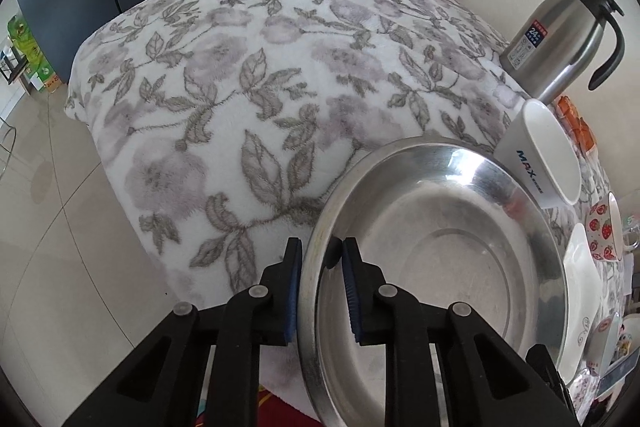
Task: Organize plates and bowls
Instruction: 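Lift the steel tray off the table with both tools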
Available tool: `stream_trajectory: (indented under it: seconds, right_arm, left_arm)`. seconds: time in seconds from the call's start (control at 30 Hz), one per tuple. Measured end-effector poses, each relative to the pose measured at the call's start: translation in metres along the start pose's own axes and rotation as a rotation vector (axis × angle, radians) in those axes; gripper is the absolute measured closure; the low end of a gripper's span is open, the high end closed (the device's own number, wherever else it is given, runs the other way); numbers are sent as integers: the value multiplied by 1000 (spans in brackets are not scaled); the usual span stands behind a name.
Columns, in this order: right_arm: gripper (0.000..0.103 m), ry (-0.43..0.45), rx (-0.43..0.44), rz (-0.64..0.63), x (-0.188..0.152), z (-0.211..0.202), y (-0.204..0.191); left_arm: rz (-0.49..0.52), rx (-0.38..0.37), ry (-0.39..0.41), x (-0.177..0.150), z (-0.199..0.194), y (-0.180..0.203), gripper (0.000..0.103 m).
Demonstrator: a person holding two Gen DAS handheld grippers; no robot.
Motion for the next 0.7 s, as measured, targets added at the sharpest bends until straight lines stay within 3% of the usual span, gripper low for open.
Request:
stream_trajectory:
  seconds: [0.7]
  right_arm:
    - [83, 46, 3, -39, -2, -38, 7]
  left_arm:
    - [36, -9, 59, -16, -36, 15, 84]
Point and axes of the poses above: each gripper's, at about its wrist camera, not at the fingertips, and z roughly the way its jaws point, y to its right, x to its top, the point moved 7 cm from there along z, roughly the way its jaws point, and after that the axes turned 9 degrees about -y, right-handed, at the moved point
